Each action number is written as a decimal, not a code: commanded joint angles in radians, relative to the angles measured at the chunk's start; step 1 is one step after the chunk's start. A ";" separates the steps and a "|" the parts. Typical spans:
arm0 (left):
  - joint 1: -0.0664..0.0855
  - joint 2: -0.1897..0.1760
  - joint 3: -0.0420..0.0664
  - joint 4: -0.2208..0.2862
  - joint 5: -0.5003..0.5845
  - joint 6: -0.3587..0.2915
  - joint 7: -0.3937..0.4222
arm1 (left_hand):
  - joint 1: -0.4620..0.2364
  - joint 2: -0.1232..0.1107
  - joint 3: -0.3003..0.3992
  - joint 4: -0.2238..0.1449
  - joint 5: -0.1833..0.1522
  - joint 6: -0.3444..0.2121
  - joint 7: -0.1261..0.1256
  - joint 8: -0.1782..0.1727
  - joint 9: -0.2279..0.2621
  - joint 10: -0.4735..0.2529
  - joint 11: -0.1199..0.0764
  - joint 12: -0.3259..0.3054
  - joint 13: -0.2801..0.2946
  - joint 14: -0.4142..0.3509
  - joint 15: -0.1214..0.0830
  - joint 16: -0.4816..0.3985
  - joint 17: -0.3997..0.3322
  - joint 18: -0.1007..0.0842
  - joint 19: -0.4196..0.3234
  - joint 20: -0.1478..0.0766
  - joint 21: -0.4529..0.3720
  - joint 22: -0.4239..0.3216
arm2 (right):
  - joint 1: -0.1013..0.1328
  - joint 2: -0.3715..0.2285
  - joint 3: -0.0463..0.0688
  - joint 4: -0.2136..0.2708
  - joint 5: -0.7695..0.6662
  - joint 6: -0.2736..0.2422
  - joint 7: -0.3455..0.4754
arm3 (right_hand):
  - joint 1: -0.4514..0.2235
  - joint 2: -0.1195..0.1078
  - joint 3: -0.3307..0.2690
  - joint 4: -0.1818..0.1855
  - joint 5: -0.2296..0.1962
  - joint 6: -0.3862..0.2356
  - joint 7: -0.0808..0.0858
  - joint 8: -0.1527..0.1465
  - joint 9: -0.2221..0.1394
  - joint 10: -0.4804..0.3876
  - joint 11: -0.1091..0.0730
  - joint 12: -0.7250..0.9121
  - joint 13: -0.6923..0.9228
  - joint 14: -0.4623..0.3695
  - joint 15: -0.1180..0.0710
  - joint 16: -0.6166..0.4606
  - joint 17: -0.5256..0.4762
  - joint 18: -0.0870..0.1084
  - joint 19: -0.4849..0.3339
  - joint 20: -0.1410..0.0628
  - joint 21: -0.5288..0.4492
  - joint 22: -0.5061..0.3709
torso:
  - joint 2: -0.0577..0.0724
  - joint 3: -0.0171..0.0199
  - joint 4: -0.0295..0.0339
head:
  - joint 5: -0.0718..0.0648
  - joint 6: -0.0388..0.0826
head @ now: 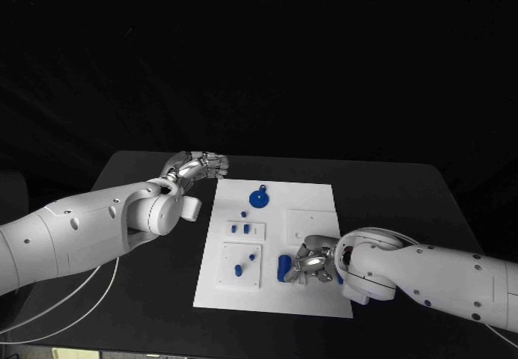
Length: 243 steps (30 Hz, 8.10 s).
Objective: Assemble the parts on the task board
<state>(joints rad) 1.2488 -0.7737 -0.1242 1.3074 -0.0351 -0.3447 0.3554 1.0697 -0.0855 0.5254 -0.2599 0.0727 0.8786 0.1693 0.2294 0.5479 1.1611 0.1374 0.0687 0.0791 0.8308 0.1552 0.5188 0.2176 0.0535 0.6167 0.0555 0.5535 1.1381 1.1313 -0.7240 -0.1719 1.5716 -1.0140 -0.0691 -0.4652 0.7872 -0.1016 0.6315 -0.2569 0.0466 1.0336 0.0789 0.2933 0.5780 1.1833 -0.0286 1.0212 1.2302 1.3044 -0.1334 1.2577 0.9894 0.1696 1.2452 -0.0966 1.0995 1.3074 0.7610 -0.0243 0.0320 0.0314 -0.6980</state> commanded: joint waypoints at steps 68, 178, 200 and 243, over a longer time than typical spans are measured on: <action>0.001 -0.005 0.000 0.003 -0.001 0.006 0.000 | -0.008 0.003 0.002 0.009 -0.006 -0.007 0.000 0.007 -0.002 0.000 0.003 0.005 -0.002 0.004 0.006 -0.009 0.005 0.017 -0.001 0.005 -0.010 0.004 | -0.009 0.011 0.000 -0.015 -0.052 0.041 -0.019 | -0.057 0.062 0.098 0.054 0.003 0.029 0.000 -0.014 -0.014 0.019 -0.004 -0.017 0.007 0.005 -0.003 -0.005 0.016 0.092 -0.001 0.017 0.010 0.015 | 0.000 -0.0001 -0.0002 | 0.002 -0.009; 0.001 -0.014 -0.001 0.007 -0.001 0.005 -0.007 | -0.012 -0.001 -0.001 0.015 -0.007 -0.009 0.000 0.009 -0.005 0.000 0.003 0.005 -0.004 0.003 0.008 -0.016 0.011 0.016 -0.004 0.006 -0.014 0.010 | -0.063 -0.178 0.049 -0.048 -0.247 0.051 -0.072 | 0.023 0.040 0.163 -0.009 0.079 0.031 0.003 -0.020 0.006 0.025 0.000 -0.026 0.015 0.012 0.003 -0.016 0.020 0.092 -0.001 0.028 0.014 0.017 | 0.000 0.0001 0.0006 | -0.045 0.001; 0.001 -0.013 -0.001 0.007 -0.001 0.004 -0.007 | -0.012 -0.001 0.000 0.016 -0.006 -0.010 0.001 0.010 -0.006 -0.001 0.004 0.005 -0.004 0.002 0.008 -0.017 0.012 0.016 -0.005 0.007 -0.014 0.011 | 0.004 -0.232 0.075 0.051 -0.116 0.026 -0.061 | -0.025 0.042 0.169 0.008 0.053 0.044 0.000 -0.020 0.001 0.033 -0.002 -0.029 0.011 0.013 0.001 -0.014 0.022 0.092 0.003 0.035 0.019 0.016 | 0.000 -0.0001 0.0008 | -0.045 0.006; 0.001 -0.010 -0.001 0.006 -0.001 0.008 -0.011 | -0.014 -0.001 -0.001 0.019 -0.007 -0.010 0.001 0.010 -0.007 -0.001 0.003 0.005 -0.005 0.001 0.010 -0.020 0.014 0.016 -0.007 0.008 -0.016 0.014 | -0.051 -0.028 0.044 -0.026 -0.026 -0.015 -0.044 | -0.063 0.049 0.153 0.022 0.023 0.046 -0.001 -0.023 -0.003 0.030 -0.004 -0.031 0.012 0.011 -0.002 -0.014 0.024 0.092 0.002 0.031 0.018 0.014 | 0.000 0.0001 0.0001 | -0.032 -0.005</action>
<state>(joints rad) 1.2488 -0.7856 -0.1262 1.3107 -0.0360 -0.3455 0.3398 1.0656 -0.0896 0.5232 -0.2467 0.0687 0.8750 0.1728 0.2356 0.5425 1.1611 0.1374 0.0687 0.0762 0.8328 0.1571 0.5033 0.2303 0.0602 0.6131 0.0591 0.5419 1.1500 1.0825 -0.7572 -0.1280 1.5461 -1.0269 -0.0878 -0.5246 0.7361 -0.0540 0.7869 -0.2381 0.0697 1.0755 0.0756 0.2754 0.5760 1.2080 -0.0321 0.9941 1.2427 1.3144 -0.1292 1.2451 1.0119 0.1933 1.2449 -0.0676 1.1150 1.3079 0.7613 -0.0234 0.0319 -0.0015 -0.7023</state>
